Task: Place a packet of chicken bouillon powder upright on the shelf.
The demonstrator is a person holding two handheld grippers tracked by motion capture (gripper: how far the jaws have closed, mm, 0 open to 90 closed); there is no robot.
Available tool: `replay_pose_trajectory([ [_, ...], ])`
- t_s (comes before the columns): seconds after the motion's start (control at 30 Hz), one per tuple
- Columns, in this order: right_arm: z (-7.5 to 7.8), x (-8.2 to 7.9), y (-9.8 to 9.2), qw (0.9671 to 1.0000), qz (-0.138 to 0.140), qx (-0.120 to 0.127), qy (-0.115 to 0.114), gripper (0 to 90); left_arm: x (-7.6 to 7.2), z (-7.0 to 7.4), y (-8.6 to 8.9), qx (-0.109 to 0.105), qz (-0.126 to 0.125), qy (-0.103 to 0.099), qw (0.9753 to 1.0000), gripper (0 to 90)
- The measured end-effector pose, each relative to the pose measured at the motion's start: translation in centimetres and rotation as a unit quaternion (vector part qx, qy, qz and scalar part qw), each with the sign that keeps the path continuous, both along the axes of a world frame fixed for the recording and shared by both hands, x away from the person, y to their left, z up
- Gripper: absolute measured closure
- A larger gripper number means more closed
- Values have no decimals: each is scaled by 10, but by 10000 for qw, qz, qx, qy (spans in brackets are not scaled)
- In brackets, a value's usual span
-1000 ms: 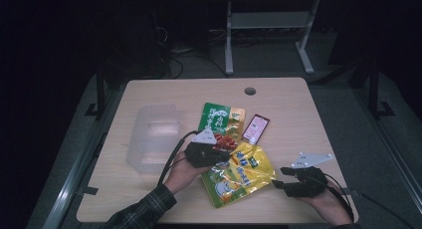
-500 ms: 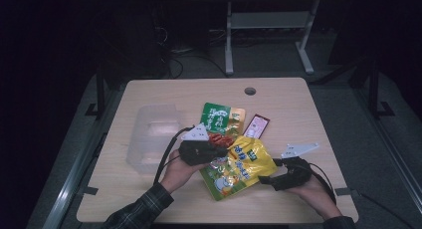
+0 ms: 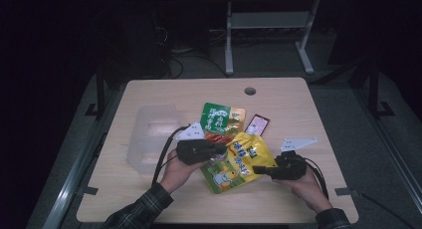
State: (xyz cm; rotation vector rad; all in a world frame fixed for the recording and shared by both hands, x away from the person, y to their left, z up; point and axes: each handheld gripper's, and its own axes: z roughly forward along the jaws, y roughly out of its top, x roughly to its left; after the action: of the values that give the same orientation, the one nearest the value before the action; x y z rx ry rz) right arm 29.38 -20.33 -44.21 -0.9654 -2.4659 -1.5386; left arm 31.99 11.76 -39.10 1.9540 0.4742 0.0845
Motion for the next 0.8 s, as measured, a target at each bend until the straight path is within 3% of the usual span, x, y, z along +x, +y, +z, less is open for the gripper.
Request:
replay_pose_trajectory([
  [0.13,4,-1,-2,9997,102,213,-53,842,1,0,2,2,24,-52,10000,882],
  [0.3,17,0,-6,9988,144,345,-313,867,1,1,5,-87,80,-39,9999,882],
  [0.5,34,6,-13,9973,37,506,-528,872,1,-4,6,-33,98,55,9999,883],
  [0.8,53,11,-11,9955,68,421,-840,877,-6,-15,2,367,-80,180,9991,886],
])
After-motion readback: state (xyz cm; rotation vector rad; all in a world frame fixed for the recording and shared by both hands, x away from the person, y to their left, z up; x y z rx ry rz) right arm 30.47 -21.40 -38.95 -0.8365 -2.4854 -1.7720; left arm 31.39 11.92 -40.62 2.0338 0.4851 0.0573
